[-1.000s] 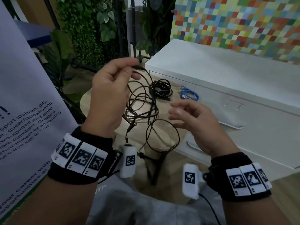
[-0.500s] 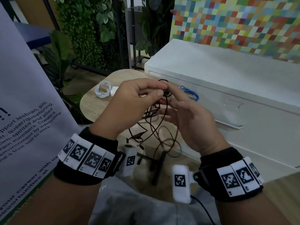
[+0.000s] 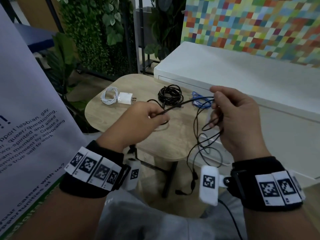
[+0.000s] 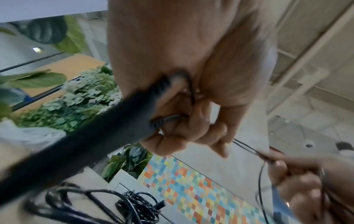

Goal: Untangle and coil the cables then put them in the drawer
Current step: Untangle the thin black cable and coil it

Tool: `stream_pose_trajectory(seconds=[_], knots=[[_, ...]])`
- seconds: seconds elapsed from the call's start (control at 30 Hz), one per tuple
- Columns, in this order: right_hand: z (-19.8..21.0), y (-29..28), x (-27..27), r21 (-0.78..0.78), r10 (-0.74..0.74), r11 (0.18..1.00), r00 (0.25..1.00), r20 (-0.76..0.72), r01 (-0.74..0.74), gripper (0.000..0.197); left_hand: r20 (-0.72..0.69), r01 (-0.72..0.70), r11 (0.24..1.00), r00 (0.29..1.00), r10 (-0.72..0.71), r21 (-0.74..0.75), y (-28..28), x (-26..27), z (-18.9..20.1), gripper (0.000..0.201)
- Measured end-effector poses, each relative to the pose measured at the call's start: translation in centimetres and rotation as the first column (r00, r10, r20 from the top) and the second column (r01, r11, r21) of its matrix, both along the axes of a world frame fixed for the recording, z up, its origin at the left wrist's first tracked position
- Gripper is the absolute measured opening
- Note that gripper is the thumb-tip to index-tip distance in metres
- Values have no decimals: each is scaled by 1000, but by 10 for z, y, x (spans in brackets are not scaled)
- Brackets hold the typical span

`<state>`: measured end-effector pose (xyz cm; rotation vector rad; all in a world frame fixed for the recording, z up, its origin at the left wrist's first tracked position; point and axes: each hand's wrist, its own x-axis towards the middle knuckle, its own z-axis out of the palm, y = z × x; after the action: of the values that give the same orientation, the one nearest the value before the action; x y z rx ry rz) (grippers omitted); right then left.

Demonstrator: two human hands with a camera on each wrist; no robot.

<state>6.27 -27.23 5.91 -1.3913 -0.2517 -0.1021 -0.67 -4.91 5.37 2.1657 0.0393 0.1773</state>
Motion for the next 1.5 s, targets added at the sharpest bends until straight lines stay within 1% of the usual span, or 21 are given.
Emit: stream_pose_trajectory(seconds=[0.07, 0.13, 0.17, 0.3, 0.4, 0.53, 0.57, 0.6, 0.7, 0.77, 0.87, 0.9, 1.0, 1.07, 1.13, 1.2, 1.27, 1.3, 1.37, 1.43, 1.5], knots=[[-3, -14, 7, -128, -36, 991, 999, 41, 41, 19, -2, -75, 974, 997, 76, -212, 3, -1, 1, 25], [-7, -24, 10, -336, -8, 941, 997, 74, 33, 21, 39, -96, 885, 991, 127, -456, 5, 0, 6, 36], [-10, -27, 11, -433, 19, 901, 997, 70, 13, 22, 74, -100, 857, 985, 159, -505, 6, 1, 8, 38], [-22, -24, 10, -652, 98, 753, 995, -22, -88, 18, 192, -148, 891, 949, 251, -429, 1, 6, 13, 31], [-24, -15, 3, -622, 144, 768, 987, -65, -153, 10, 227, -291, 921, 909, 350, -258, 5, 6, 9, 31], [-21, -3, -6, -571, 188, 802, 981, -37, -176, 9, 132, -382, 915, 921, 366, 131, 22, 7, -7, 13], [-20, 0, -7, -572, 200, 799, 979, -35, -184, 10, 126, -367, 908, 929, 348, 201, 22, 4, -9, 16], [-18, 4, -8, -572, 214, 796, 976, -39, -197, 11, 145, -327, 913, 943, 299, 244, 20, 2, -11, 31], [-16, 17, -14, -577, 290, 775, 956, -35, -256, 15, 229, -57, 960, 973, -8, 273, 4, -6, -6, 65], [-14, 25, -18, -597, 328, 757, 945, -7, -267, 16, 208, 95, 975, 969, -137, 199, -8, -6, -5, 67], [-12, 27, -19, -555, 307, 790, 952, -8, -259, 17, 89, 117, 993, 989, -116, -1, -19, -3, -1, 51], [-12, 26, -19, -542, 289, 803, 957, -8, -247, 16, 68, 118, 993, 991, -117, -6, -21, -3, 1, 42], [-12, 22, -17, -474, 256, 852, 967, 6, -223, 14, 43, 118, 988, 991, -123, 102, -23, -4, 3, 14], [-12, 18, -15, -399, 241, 889, 970, -7, -224, 11, 6, 107, 973, 994, -110, 203, -20, -4, 1, 40], [-12, 14, -11, -296, 203, 932, 977, -58, -211, 7, -14, 59, 976, 998, -58, 212, -13, -5, 2, 58], [-13, 7, -6, -196, 155, 965, 982, -107, -174, 7, -10, 12, 994, 1000, -11, 108, -4, -8, 5, 60], [-17, -1, 0, -169, 106, 977, 986, -128, -127, 7, -11, -82, 988, 997, 82, -132, 0, -10, 11, 59], [-19, -5, 2, -189, 91, 975, 988, -124, -113, 7, -13, -139, 947, 990, 142, -288, 2, -11, 15, 57], [-22, -12, 4, -288, 90, 951, 991, -98, -115, 11, -36, -224, 815, 969, 243, -534, 7, -10, 22, 51], [-24, -18, 4, -370, 115, 919, 990, -76, -135, 8, -18, -250, 755, 953, 301, -607, 12, -8, 27, 46], [-23, -21, 3, -421, 122, 897, 991, -52, -132, 11, 11, -262, 737, 939, 343, -623, 13, -7, 29, 45]])
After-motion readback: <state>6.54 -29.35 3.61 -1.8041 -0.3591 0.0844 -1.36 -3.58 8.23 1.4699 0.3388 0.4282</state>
